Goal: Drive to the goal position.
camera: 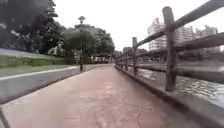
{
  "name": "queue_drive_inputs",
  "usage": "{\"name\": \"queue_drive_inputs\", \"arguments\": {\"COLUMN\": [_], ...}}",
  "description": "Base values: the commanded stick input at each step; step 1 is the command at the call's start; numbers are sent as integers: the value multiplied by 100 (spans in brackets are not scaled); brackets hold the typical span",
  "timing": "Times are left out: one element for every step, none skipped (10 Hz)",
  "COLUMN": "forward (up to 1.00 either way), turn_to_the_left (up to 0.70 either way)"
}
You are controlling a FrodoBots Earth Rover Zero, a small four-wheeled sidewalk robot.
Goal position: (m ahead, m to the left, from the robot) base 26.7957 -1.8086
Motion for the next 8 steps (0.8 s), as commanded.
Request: {"name": "queue_drive_inputs", "arguments": {"forward": [98, 98, 98, 98, 98, 98, 98, 98], "turn_to_the_left": [0, 0, 0, 0, 0, 0, 0, 0]}}
